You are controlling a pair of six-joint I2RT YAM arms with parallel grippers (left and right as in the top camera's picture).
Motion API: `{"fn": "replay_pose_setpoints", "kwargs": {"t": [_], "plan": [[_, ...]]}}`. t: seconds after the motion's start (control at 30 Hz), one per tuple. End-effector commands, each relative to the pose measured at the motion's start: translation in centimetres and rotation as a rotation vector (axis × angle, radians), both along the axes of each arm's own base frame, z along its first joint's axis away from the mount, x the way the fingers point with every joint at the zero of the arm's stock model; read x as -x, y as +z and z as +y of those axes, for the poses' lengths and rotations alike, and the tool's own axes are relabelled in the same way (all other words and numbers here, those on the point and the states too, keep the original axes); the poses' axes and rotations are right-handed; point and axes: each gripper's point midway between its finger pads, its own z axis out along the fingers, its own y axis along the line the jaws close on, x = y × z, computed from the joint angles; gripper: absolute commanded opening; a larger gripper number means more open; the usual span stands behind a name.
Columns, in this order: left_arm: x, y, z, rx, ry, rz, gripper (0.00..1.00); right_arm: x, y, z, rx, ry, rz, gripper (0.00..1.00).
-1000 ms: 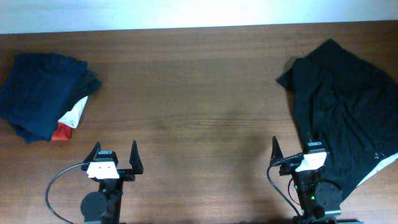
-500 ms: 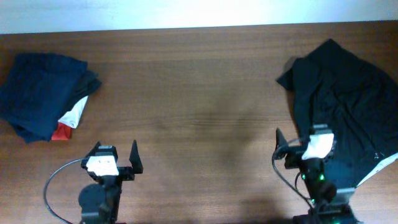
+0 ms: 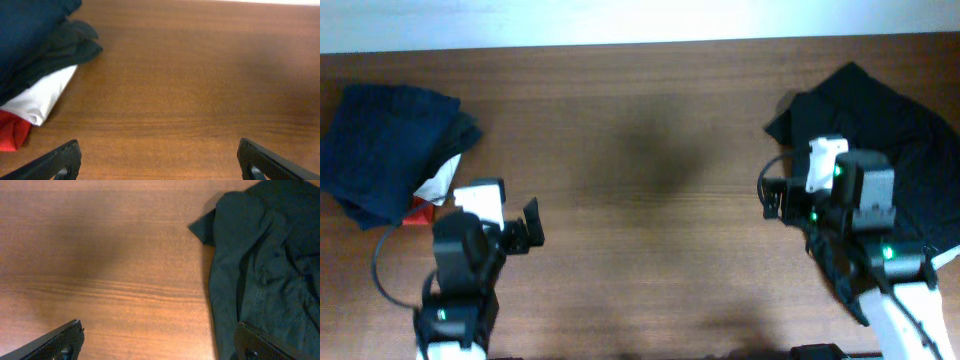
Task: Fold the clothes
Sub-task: 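Grasp the black shorts with the right gripper and drag them to center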
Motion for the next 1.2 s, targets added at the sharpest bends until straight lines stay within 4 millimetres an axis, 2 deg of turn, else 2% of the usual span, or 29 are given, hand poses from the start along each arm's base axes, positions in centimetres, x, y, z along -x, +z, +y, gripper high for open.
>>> {"fn": "replay_pose_setpoints", "kwargs": {"t": [0.0,0.03,0.13,0.23,0.33,0.5,0.6,0.67,0.77,0.8,0.83,0.87,0.9,1.0,1.03,1.1,1.17], "plan": [[-1.7,2.4,-0.3,-0.006,-0.027,0.041,0.99,-1.8,1.3,-0.2,0.0,-0.008,-0.011,0.99],[-2.0,2.9,-0.5,-0.002,-0.032,0.055,0.99,-2.0,1.2,-0.5,0.013,-0.023,-0.011,0.99],[-2.7,4.3,-1.3,0.026,-0.07,0.046,0.99,-2.4,-1.1,-4.3,0.119,-0.175,0.073,0.99],[-2.7,4.6,-1.6,0.038,-0.087,0.038,0.99,-1.8,-5.1,-7.1,0.156,-0.272,0.234,1.0],[-2.8,4.6,-1.6,0.041,-0.086,0.038,0.99,-2.2,-8.1,-8.1,0.159,-0.294,0.33,0.98],[-2.7,4.6,-1.6,0.041,-0.086,0.039,0.99,-4.3,-13.6,-9.1,0.179,-0.304,0.426,0.93],[-2.7,4.6,-1.6,0.041,-0.086,0.038,0.99,-4.8,-16.6,-9.3,0.186,-0.302,0.483,0.81],[-2.7,4.6,-1.6,0.041,-0.086,0.039,0.99,-5.1,-18.5,-10.2,0.224,-0.34,0.507,0.74],[-2.7,4.6,-1.6,0.041,-0.086,0.039,0.99,-5.4,-19.5,-11.2,0.26,-0.398,0.507,0.7],[-2.7,4.6,-1.6,0.041,-0.086,0.039,0.99,-5.6,-19.8,-11.3,0.263,-0.402,0.502,0.59],[-2.7,4.6,-1.6,0.041,-0.087,0.039,0.99,-5.9,-19.9,-11.3,0.262,-0.403,0.497,0.29],[-2.7,4.6,-1.6,0.041,-0.086,0.039,0.99,-6.0,-19.9,-11.3,0.262,-0.403,0.492,0.08],[-2.7,4.6,-1.6,0.041,-0.086,0.039,0.99,-6.1,-19.9,-11.3,0.261,-0.404,0.489,0.04],[-2.7,4.6,-1.6,0.041,-0.086,0.039,0.99,-5.9,-20.1,-10.7,0.236,-0.384,0.502,0.04],[-2.8,4.6,-1.6,0.041,-0.086,0.039,0.99,-5.8,-20.4,-9.7,0.194,-0.341,0.516,0.04],[-2.8,4.6,-1.6,0.041,-0.086,0.039,0.99,-6.1,-20.5,-5.6,0.01,-0.17,0.526,0.04],[-2.8,4.6,-1.6,0.041,-0.086,0.038,0.99,-7.0,-19.2,-1.5,-0.169,-0.038,0.493,0.04]]}}
